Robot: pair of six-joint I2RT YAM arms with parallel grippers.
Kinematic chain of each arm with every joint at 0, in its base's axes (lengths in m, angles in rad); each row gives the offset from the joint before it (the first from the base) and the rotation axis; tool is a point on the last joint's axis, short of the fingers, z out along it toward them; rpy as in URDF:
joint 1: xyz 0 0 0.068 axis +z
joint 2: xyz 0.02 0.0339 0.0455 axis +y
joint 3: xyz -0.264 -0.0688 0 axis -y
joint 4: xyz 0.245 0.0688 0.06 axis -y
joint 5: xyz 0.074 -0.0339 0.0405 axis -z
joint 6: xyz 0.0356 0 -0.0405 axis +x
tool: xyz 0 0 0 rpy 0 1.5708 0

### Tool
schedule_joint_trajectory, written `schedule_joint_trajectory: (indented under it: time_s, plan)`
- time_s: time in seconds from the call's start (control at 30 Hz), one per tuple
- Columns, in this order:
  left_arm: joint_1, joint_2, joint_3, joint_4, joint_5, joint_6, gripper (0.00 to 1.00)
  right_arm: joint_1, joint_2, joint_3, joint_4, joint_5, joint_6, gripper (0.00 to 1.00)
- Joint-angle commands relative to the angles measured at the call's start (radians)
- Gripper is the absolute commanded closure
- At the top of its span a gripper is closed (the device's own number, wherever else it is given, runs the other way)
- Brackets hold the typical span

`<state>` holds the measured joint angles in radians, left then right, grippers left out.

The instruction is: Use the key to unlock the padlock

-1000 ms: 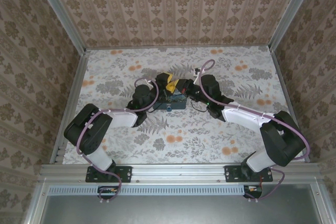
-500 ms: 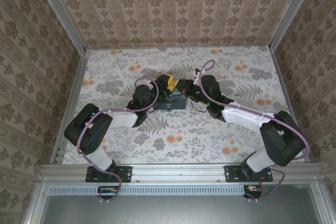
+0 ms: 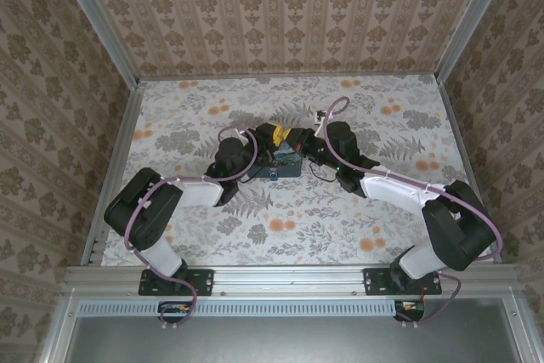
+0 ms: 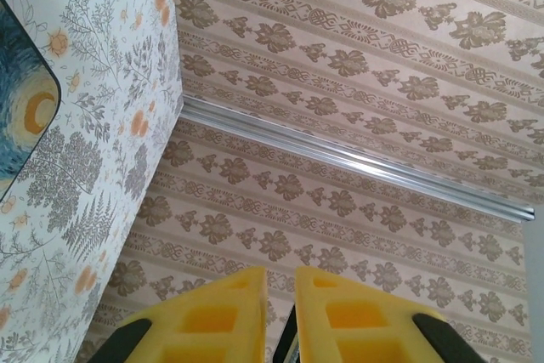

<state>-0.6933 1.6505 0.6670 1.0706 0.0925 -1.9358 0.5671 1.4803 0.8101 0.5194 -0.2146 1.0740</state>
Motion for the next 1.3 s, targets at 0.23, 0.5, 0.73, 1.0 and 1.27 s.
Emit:
schedule_joint_trajectory:
  time_s: [0.23, 0.5, 0.73, 1.0, 1.27]
  plan:
    - [-0.010, 0.010, -0.010, 0.040, -0.009, 0.029, 1.00, -0.006, -0.031, -0.006, 0.021, -0.005, 0.006, 1.00]
    - [0.018, 0.025, -0.011, 0.083, 0.029, 0.123, 1.00, -0.027, -0.132, -0.082, -0.017, 0.023, 0.000, 0.57]
    - [0.104, 0.048, 0.000, 0.108, 0.159, 0.307, 1.00, -0.104, -0.218, -0.174, -0.050, -0.011, -0.017, 0.52]
    - [0.184, 0.117, 0.091, 0.160, 0.373, 0.495, 1.00, -0.119, -0.149, -0.122, 0.020, -0.190, -0.060, 0.51]
    - [0.175, 0.008, 0.131, -0.094, 0.422, 0.734, 1.00, -0.100, -0.025, -0.085, 0.210, -0.286, -0.064, 0.51]
